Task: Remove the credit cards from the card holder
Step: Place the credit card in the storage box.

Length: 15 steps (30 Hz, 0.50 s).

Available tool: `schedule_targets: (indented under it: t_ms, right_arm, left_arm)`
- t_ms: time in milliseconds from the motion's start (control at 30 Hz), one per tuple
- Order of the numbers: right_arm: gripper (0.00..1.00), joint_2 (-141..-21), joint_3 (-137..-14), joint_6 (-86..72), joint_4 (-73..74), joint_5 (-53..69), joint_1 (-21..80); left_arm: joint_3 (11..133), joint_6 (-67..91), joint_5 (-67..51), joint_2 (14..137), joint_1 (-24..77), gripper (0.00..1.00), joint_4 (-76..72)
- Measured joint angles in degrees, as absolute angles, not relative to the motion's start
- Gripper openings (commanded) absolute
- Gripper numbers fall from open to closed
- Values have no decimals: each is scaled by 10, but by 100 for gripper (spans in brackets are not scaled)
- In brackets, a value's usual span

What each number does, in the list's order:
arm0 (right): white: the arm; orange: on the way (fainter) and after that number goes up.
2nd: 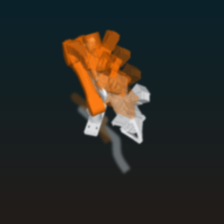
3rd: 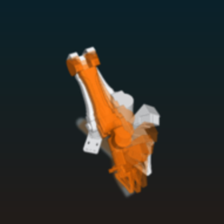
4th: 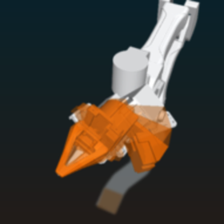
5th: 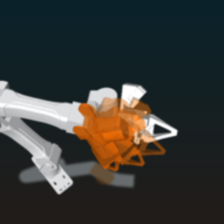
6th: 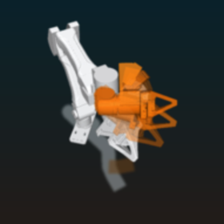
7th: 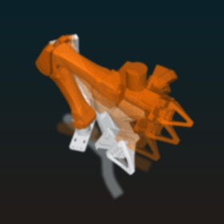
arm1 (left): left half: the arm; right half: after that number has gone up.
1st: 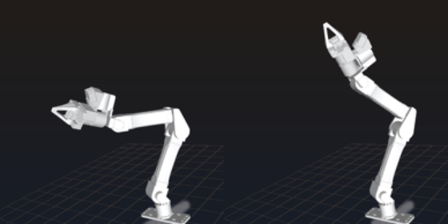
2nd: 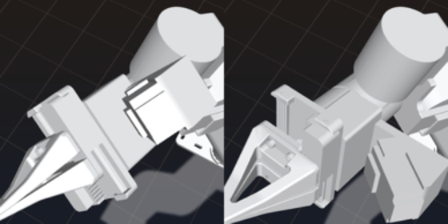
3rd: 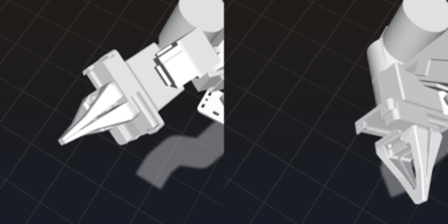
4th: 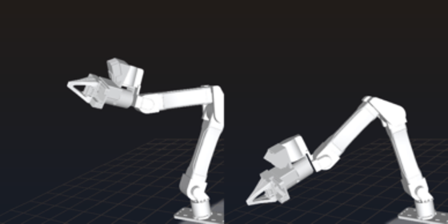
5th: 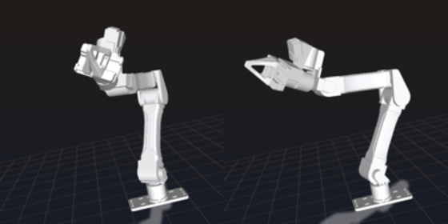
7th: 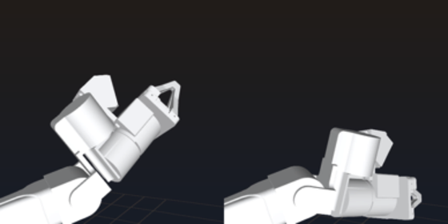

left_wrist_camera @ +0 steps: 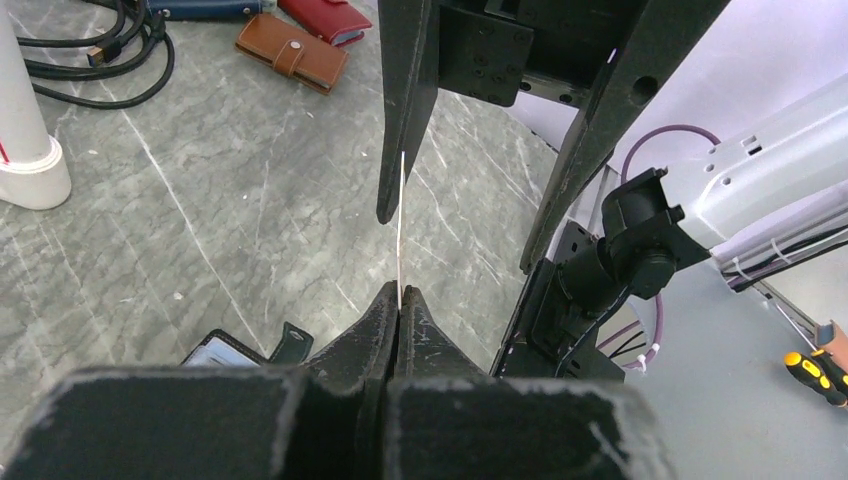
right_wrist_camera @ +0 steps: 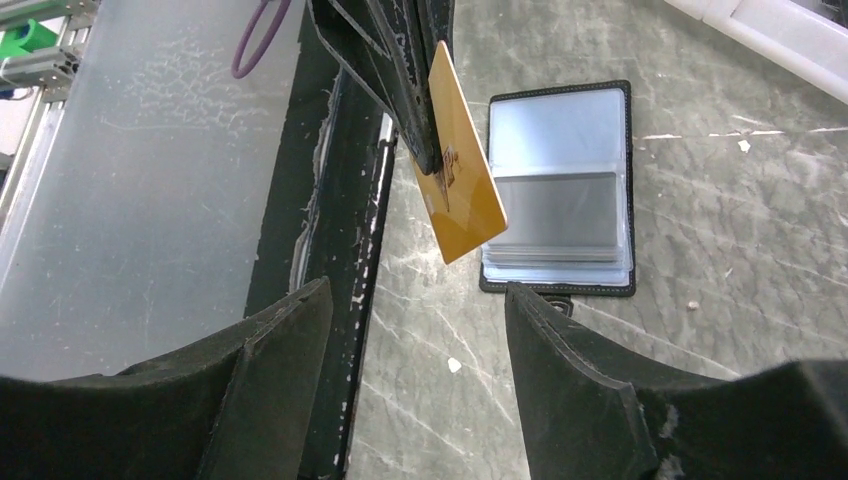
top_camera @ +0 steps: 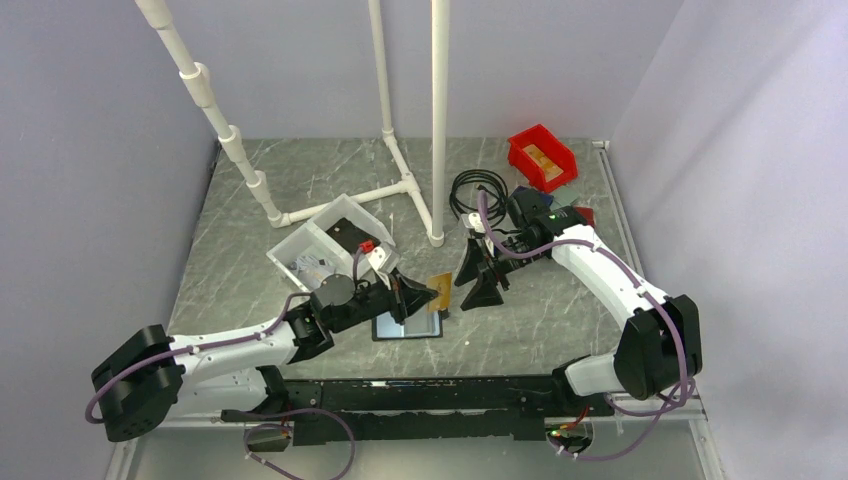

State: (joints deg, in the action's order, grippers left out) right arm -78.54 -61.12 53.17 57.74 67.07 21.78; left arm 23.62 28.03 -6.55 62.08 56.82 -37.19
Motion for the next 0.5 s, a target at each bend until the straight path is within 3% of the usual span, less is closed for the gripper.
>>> schedule_targets:
  t_ms: [500]
  right_arm:
    - [70,-788,-611,573,608,707,215]
  left_arm:
    - [239,240,-25,630,606,0,-372]
